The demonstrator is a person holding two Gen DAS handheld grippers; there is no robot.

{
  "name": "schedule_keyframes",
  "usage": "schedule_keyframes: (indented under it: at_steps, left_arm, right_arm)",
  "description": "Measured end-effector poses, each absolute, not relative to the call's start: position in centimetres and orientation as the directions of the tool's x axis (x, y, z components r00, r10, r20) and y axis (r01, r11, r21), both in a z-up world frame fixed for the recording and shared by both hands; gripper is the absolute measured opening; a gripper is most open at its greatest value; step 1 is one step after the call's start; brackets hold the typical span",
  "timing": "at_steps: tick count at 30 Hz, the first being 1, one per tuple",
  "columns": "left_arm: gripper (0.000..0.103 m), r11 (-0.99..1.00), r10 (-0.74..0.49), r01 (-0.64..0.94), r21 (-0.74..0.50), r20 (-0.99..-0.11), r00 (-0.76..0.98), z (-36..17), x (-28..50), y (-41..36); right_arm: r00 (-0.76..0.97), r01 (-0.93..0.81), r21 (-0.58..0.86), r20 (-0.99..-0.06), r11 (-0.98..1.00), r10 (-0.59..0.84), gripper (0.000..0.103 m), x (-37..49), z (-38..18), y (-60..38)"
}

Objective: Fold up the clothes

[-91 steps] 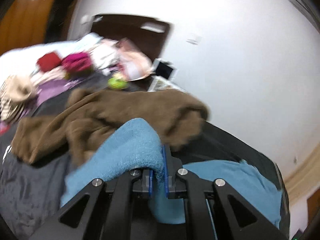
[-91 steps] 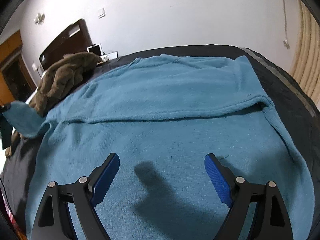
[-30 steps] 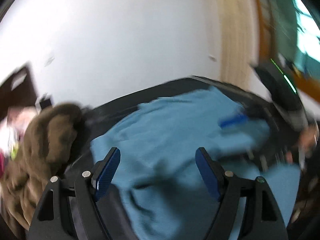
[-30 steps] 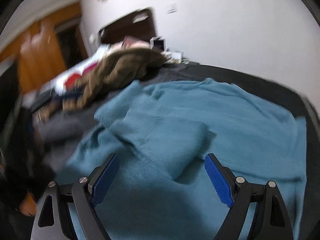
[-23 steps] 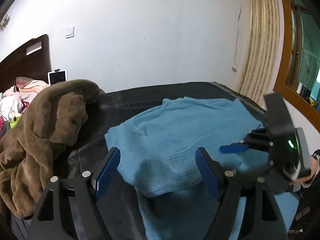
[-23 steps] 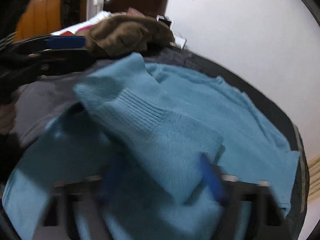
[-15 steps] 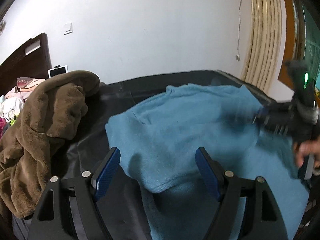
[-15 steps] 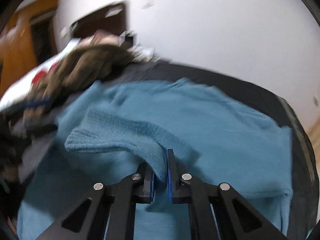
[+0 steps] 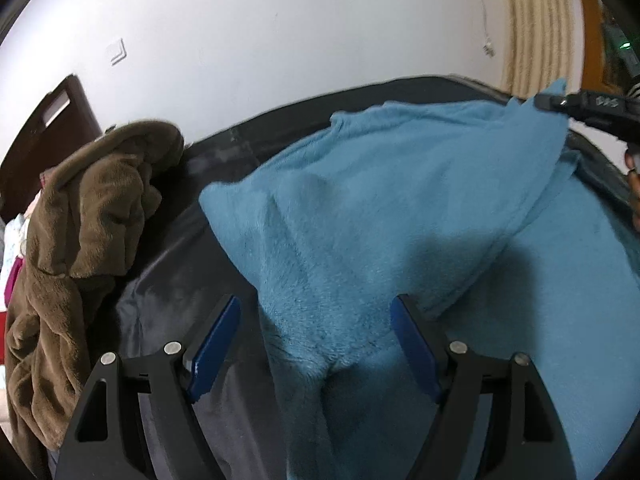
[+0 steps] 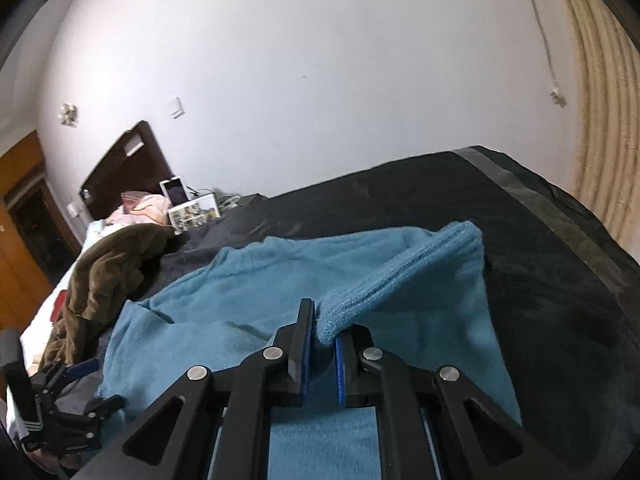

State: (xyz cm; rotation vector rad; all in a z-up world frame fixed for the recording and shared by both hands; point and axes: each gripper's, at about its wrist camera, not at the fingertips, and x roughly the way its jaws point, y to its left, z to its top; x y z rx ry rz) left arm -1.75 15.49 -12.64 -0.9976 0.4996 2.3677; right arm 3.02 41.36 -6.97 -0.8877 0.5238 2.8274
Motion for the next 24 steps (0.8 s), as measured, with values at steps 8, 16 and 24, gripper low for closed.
schedule_keyframes:
  at_steps: [8,16,24]
  left_arm:
    - [0.086,-0.841,0.296,-0.536,0.077,-0.763,-0.574,-13.3,-3.0,14.3]
    - [0.087,-0.862,0.277,-0.501,0.078,-0.755,-0.594,-12.4,-2.9,13.6]
    - [0.087,-0.817,0.408,-0.576,-0.021,-0.726,-0.553,-8.4,-2.8,16.2]
  right_arm:
    - [-0.792,-0.408,0.350,-0.595,-0.843,0.137,0.068,4.3,-7.5,46.5]
    - [-0.808,-0.351,0.290,-0.574,-0.890,0.131,0.068,5.4,-5.9,45.5]
    - [-0.662,-0.221,0.123,-0.747,-0.967,0.056,0.068,0.0,-9.9,39.1]
